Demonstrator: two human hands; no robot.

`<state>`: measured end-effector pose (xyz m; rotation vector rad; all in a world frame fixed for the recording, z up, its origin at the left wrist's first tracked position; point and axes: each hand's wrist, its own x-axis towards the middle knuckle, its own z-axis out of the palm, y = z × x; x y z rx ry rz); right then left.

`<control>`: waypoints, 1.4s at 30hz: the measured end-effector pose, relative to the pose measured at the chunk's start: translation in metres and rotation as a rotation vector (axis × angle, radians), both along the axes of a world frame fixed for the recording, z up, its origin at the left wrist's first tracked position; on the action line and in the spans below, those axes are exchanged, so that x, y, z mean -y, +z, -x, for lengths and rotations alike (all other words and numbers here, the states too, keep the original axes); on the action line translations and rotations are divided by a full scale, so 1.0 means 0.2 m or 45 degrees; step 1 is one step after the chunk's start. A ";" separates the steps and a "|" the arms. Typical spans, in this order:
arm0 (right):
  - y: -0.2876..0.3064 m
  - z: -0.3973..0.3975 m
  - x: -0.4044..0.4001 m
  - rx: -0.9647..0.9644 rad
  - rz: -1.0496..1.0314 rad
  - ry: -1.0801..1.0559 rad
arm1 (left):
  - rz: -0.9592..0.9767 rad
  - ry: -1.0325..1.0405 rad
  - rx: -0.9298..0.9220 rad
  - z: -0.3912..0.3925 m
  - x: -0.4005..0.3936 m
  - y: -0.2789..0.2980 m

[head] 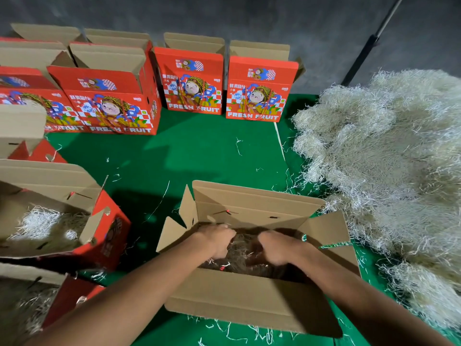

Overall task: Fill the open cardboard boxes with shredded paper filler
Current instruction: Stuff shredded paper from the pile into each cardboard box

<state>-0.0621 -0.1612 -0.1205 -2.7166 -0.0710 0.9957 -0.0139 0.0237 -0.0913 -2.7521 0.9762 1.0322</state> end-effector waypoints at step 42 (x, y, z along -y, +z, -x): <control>0.04 1.09 -0.60 1.174 -0.105 -0.193 | 0.817 0.394 0.139 0.70 -0.33 0.51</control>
